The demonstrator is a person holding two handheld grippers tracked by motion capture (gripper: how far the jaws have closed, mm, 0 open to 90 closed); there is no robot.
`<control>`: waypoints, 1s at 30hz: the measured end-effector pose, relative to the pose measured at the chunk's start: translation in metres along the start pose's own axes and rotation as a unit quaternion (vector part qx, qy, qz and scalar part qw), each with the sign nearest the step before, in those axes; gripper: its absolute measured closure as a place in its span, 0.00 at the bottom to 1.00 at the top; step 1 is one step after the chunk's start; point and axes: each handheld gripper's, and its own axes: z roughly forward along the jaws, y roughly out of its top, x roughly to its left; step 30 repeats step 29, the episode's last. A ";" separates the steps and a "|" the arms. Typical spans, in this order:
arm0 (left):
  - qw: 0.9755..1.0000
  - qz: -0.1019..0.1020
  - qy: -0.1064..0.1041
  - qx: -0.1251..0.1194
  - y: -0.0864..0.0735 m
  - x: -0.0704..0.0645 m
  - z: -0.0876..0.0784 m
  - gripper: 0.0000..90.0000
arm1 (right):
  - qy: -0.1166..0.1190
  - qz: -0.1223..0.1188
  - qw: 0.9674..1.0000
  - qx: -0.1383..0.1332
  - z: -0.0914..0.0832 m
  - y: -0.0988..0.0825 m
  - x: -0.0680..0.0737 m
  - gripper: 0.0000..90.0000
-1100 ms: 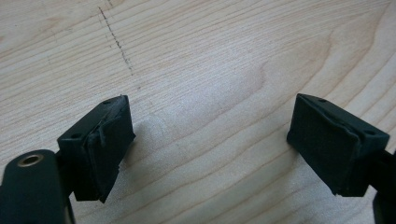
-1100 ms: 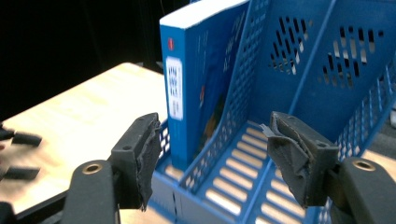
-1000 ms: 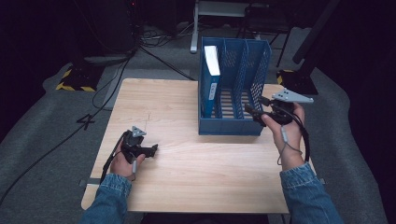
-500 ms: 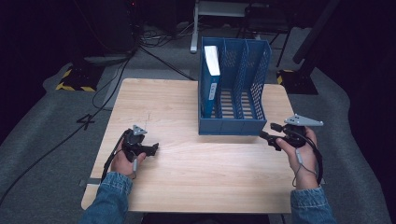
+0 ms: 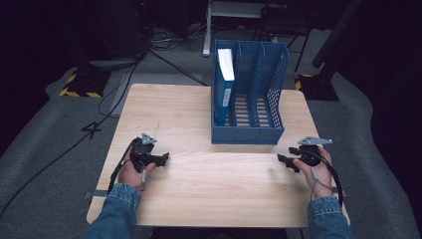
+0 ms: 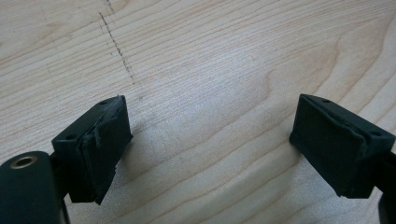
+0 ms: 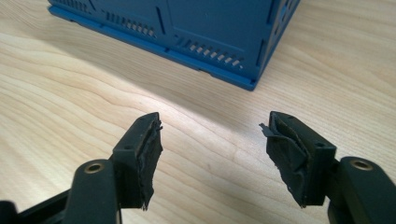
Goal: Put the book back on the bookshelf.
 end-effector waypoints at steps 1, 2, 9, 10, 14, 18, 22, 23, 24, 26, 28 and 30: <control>1.000 0.000 0.000 0.000 0.000 0.000 0.000 0.14 | 0.002 0.000 1.000 -0.001 0.003 -0.004 -0.002 0.40; 1.000 0.001 0.000 0.000 0.000 0.000 0.000 0.14 | 0.004 -0.004 1.000 -0.004 0.005 -0.005 -0.002 0.40; 1.000 0.003 0.000 0.001 0.000 0.000 0.000 0.14 | -0.004 -0.019 1.000 -0.019 0.021 -0.018 -0.005 0.36; 1.000 0.003 0.000 0.001 0.000 0.000 0.000 0.13 | -0.004 -0.019 1.000 -0.019 0.021 -0.018 -0.005 0.36; 1.000 0.003 0.000 0.001 0.000 0.000 0.000 0.13 | -0.016 -0.028 0.999 -0.011 0.029 -0.021 -0.004 0.29; 1.000 0.003 -0.001 0.000 0.000 0.000 0.000 0.13 | -0.035 -0.017 0.999 0.001 0.031 -0.020 -0.003 0.13; 1.000 0.003 -0.001 0.001 0.000 0.000 0.000 0.13 | -0.043 -0.010 0.999 0.005 0.032 -0.020 -0.003 0.10; 1.000 0.002 -0.001 0.000 0.000 0.000 0.000 0.13 | -0.042 -0.010 0.999 0.006 0.033 -0.019 -0.003 0.08; 1.000 0.001 -0.001 0.000 0.000 0.000 0.000 0.13 | -0.043 -0.010 0.999 0.008 0.034 -0.018 -0.002 0.06; 1.000 0.002 0.000 0.000 0.000 0.000 0.000 0.13 | -0.042 -0.010 0.999 0.011 0.035 -0.018 -0.002 0.05; 1.000 0.001 0.001 0.001 0.001 0.001 0.000 0.13 | -0.042 -0.010 0.999 0.011 0.035 -0.018 -0.002 0.05; 1.000 0.000 0.001 0.002 0.001 0.001 0.000 0.13 | -0.043 -0.011 0.999 0.011 0.035 -0.018 -0.002 0.05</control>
